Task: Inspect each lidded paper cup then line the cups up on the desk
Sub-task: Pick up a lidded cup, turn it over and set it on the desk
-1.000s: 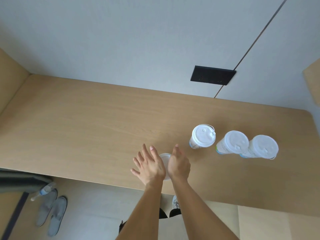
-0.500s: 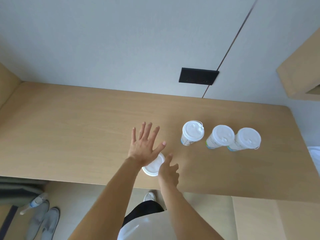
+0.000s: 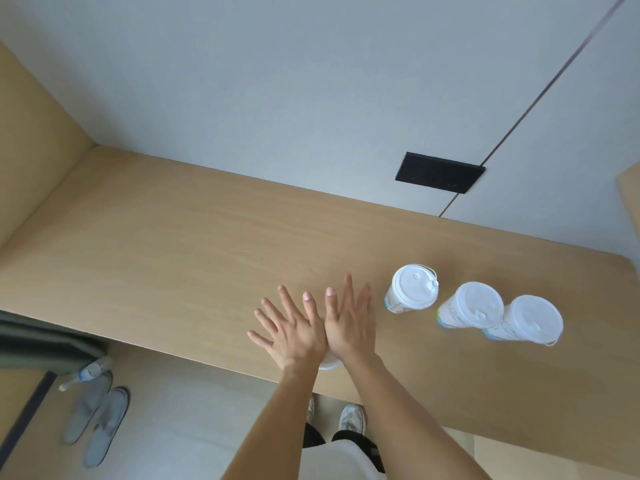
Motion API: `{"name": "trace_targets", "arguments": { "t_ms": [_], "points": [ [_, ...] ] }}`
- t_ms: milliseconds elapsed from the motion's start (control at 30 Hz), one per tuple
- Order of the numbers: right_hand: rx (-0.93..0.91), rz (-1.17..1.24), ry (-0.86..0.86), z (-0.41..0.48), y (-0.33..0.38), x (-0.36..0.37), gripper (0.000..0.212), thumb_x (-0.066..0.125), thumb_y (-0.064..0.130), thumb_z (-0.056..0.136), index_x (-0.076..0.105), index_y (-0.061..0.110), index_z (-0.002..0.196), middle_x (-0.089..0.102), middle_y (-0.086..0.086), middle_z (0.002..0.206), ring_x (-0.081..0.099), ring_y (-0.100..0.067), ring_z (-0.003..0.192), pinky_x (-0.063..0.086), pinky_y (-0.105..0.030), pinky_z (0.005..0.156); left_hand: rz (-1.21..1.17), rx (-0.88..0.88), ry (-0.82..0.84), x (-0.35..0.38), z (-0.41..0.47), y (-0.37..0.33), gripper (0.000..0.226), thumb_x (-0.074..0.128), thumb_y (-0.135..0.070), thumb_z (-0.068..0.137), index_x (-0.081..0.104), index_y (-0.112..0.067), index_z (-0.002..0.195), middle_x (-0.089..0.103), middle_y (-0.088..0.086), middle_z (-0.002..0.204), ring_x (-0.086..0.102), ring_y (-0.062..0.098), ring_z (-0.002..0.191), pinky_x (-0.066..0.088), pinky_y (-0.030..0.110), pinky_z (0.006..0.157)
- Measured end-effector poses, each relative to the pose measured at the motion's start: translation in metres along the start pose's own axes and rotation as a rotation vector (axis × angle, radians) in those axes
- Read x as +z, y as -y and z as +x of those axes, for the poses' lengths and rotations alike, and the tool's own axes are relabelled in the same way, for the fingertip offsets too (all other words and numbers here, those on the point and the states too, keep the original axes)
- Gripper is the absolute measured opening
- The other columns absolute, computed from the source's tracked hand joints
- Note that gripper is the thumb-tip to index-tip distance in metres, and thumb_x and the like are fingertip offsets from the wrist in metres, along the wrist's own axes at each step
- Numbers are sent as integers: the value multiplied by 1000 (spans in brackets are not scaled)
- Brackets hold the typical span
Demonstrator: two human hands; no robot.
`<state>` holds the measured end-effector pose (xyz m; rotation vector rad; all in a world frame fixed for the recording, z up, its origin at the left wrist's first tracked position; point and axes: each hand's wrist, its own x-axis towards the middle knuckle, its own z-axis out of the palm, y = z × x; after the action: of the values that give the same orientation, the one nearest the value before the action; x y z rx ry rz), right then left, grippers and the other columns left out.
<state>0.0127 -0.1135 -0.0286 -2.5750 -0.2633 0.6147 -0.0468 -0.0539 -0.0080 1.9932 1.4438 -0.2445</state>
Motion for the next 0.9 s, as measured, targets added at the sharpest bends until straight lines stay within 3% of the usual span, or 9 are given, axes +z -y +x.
{"name": "trace_targets", "arguments": {
  "t_ms": [133, 333, 400, 500, 600, 633, 733, 800, 900],
  "points": [
    [-16, -23, -7, 5, -2, 6, 91, -5, 72, 88, 6, 29, 167, 8, -19, 174, 3, -28, 161, 6, -38, 130, 10, 24, -9, 4, 4, 0, 68, 5, -59, 101, -5, -34, 163, -4, 10, 173, -10, 31, 159, -9, 63, 123],
    [-2, 22, 29, 6, -2, 3, 70, 19, 58, 105, 13, 24, 166, 6, -18, 174, 5, -26, 161, 7, -35, 128, 10, 89, -4, 4, 7, 0, 62, 7, -54, 103, -1, -38, 163, 1, 10, 173, -8, 31, 159, -9, 65, 122],
    [42, 86, 37, 2, -1, 4, 75, 15, 63, 103, 15, 22, 166, 13, -15, 173, 7, -28, 161, 9, -37, 128, 45, 162, 17, 1, 11, 0, 62, 9, -54, 104, 0, -39, 163, 1, 10, 173, -9, 31, 159, -8, 64, 122],
    [213, 307, -46, -18, 4, 6, 96, 4, 74, 86, 24, 21, 164, 28, -14, 168, 20, -34, 157, 20, -44, 126, 175, 395, 80, -6, 27, 0, 62, 13, -54, 105, 2, -37, 163, 1, 8, 173, -11, 30, 159, -8, 63, 123],
    [463, 560, 35, -43, 11, 10, 66, 19, 57, 104, 34, 23, 158, 36, -14, 161, 34, -34, 147, 31, -41, 108, 326, 739, 90, -17, 47, -2, 69, 7, -60, 99, 12, -35, 163, 6, 4, 173, -10, 25, 159, -8, 59, 125],
    [571, 671, 90, -49, 14, 10, 61, 27, 56, 106, 31, 27, 160, 33, -11, 163, 32, -33, 148, 30, -42, 107, 365, 842, 65, -21, 52, -3, 72, 5, -63, 98, 19, -33, 162, 12, 3, 173, -6, 24, 160, -6, 59, 125],
    [736, 842, 168, -60, 15, 11, 78, 34, 69, 101, 14, 29, 166, 15, -13, 171, 25, -39, 153, 23, -52, 121, 366, 998, -34, -30, 58, 0, 80, -2, -67, 98, 38, -28, 156, 30, 3, 168, 8, 23, 160, 0, 59, 126],
    [740, 822, 123, -55, 14, 7, 82, 31, 72, 100, 14, 26, 166, 16, -18, 170, 32, -42, 150, 27, -53, 121, 240, 903, -107, -34, 51, 3, 80, -1, -68, 98, 39, -29, 155, 31, 1, 167, 11, 22, 159, 0, 56, 127],
    [512, 700, 13, -42, 15, -4, 79, 31, 69, 101, 20, 23, 165, 19, -17, 169, 33, -35, 151, 29, -47, 120, 0, 498, -151, -38, 29, 11, 73, 9, -65, 98, 32, -29, 158, 26, 2, 168, 10, 24, 159, 2, 55, 126]
  ]
}}
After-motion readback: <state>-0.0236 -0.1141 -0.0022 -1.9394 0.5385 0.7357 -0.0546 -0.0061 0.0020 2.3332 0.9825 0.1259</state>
